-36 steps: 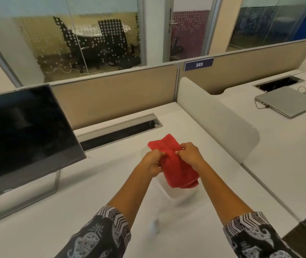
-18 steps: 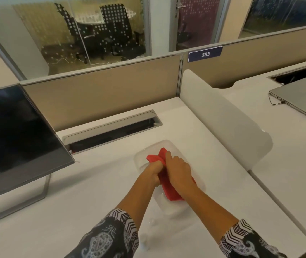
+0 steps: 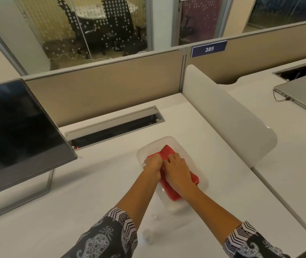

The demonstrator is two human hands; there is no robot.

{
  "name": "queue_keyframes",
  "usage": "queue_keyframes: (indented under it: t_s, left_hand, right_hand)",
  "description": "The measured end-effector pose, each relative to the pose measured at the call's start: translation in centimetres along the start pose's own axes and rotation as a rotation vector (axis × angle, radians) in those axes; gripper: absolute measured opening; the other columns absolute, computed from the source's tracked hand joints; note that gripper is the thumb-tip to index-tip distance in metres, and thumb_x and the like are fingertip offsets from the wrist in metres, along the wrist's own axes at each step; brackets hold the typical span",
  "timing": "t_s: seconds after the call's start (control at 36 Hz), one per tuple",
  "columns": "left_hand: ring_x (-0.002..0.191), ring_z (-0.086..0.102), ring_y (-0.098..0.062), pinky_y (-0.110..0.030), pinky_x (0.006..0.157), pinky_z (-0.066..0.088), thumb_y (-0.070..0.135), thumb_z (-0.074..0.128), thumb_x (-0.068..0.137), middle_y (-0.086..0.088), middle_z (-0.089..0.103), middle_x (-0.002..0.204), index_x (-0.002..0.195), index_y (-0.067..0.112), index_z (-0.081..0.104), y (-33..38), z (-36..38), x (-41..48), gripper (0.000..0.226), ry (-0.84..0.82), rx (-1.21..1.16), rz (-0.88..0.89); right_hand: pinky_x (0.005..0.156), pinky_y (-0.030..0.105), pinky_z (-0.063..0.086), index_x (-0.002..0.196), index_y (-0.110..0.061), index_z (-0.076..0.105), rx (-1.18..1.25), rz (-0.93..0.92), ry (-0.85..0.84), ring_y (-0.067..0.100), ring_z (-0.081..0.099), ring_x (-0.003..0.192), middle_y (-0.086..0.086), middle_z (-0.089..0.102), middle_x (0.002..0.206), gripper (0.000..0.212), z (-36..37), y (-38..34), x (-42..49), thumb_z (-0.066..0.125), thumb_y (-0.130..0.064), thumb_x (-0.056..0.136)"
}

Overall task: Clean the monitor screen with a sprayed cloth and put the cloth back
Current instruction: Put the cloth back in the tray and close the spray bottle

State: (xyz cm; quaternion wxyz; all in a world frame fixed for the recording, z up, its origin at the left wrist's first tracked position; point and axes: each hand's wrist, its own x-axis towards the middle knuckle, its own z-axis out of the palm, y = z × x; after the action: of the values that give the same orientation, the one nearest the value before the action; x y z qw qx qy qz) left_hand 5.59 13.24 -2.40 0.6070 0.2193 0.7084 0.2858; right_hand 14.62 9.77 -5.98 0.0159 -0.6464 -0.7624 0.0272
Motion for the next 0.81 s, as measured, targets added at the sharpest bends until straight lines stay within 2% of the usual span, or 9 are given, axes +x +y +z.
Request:
queue_keyframes:
  t_s: [0.08,0.17,0.25,0.33,0.36,0.42,0.5,0.69,0.81]
  left_hand:
    - [0.081,0.060,-0.025,-0.031,0.054,0.050,0.017,0.043,0.085,-0.015,0.066,0.108,0.125,0.004,0.057,0.1,-0.2,0.6,0.045,0.033,0.041,0.024]
    - [0.101,0.058,-0.028,-0.039,0.081,0.055,0.020,0.044,0.091,-0.014,0.060,0.119,0.133,0.008,0.048,1.0,-0.6,-1.2,0.044,0.004,0.068,0.026]
    - [0.091,0.057,-0.021,-0.032,0.073,0.050,0.012,0.046,0.096,-0.011,0.062,0.106,0.122,0.005,0.052,2.4,-1.6,-5.1,0.028,-0.095,0.042,0.073]
    - [0.103,0.053,-0.024,-0.037,0.094,0.047,0.013,0.048,0.098,-0.011,0.058,0.117,0.110,0.007,0.052,2.8,-2.5,-6.3,0.014,-0.142,0.032,0.116]
    - [0.108,0.051,-0.026,-0.038,0.098,0.044,0.013,0.047,0.099,-0.010,0.054,0.118,0.110,0.010,0.050,2.8,-2.8,-6.5,0.012,-0.147,0.034,0.150]
    - [0.121,0.046,-0.027,-0.038,0.102,0.040,0.013,0.045,0.100,-0.010,0.047,0.135,0.132,0.013,0.046,2.6,-3.5,-6.7,0.032,-0.167,0.041,0.234]
    - [0.141,0.032,-0.029,-0.043,0.113,0.032,0.013,0.043,0.102,-0.006,0.030,0.156,0.149,0.017,0.032,2.2,-4.8,-6.8,0.049,-0.158,0.065,0.340]
    - [0.136,0.042,-0.026,-0.041,0.110,0.037,0.009,0.043,0.102,-0.003,0.043,0.149,0.144,0.021,0.039,0.2,-9.0,-7.5,0.043,-0.100,-0.001,0.462]
    - [0.127,0.049,-0.024,-0.038,0.104,0.042,0.008,0.042,0.102,-0.004,0.049,0.143,0.139,0.018,0.044,-1.7,-11.0,-8.0,0.039,-0.069,0.032,0.516]
  right_hand:
    - [0.106,0.041,0.039,0.141,-0.017,0.042,0.026,0.019,-0.058,0.029,0.044,0.128,0.011,0.047,0.142,0.045,1.0,0.3,0.0,0.034,-0.043,0.104]
    - [0.117,0.050,0.026,0.157,-0.018,0.009,0.004,0.053,-0.223,0.036,0.023,0.146,0.014,0.016,0.162,0.068,2.2,0.4,-0.1,0.031,-0.052,0.102]
    - [0.120,0.053,0.007,0.156,-0.017,-0.011,0.029,0.071,-0.357,0.038,-0.003,0.151,0.016,-0.013,0.163,0.077,2.9,0.0,-0.1,0.024,-0.059,0.101]
    - [0.119,0.053,-0.006,0.152,-0.018,-0.023,0.059,0.098,-0.449,0.035,-0.021,0.148,0.014,-0.030,0.158,0.082,2.9,-0.4,-0.2,0.020,-0.063,0.099]
    - [0.119,0.053,-0.009,0.152,-0.019,-0.025,0.079,0.105,-0.473,0.033,-0.025,0.147,0.013,-0.033,0.157,0.082,2.7,-0.5,-0.1,0.019,-0.064,0.098]
    - [0.118,0.052,-0.013,0.151,-0.020,-0.026,0.130,0.114,-0.517,0.031,-0.029,0.146,0.012,-0.036,0.156,0.081,2.1,-0.4,0.0,0.017,-0.064,0.098]
    - [0.118,0.051,-0.012,0.153,-0.023,-0.020,0.217,0.134,-0.548,0.029,-0.028,0.146,0.010,-0.032,0.158,0.076,1.1,-0.1,0.3,0.016,-0.063,0.099]
    - [0.122,0.046,0.005,0.156,-0.020,0.020,0.493,0.172,-0.366,0.025,0.001,0.152,0.007,0.007,0.165,0.054,-3.0,-1.0,-1.2,0.027,-0.040,0.107]
    - [0.116,0.042,0.026,0.144,-0.022,0.047,0.600,0.241,-0.228,0.027,0.039,0.139,0.004,0.042,0.152,0.041,-4.8,-1.8,-3.0,0.038,-0.032,0.105]
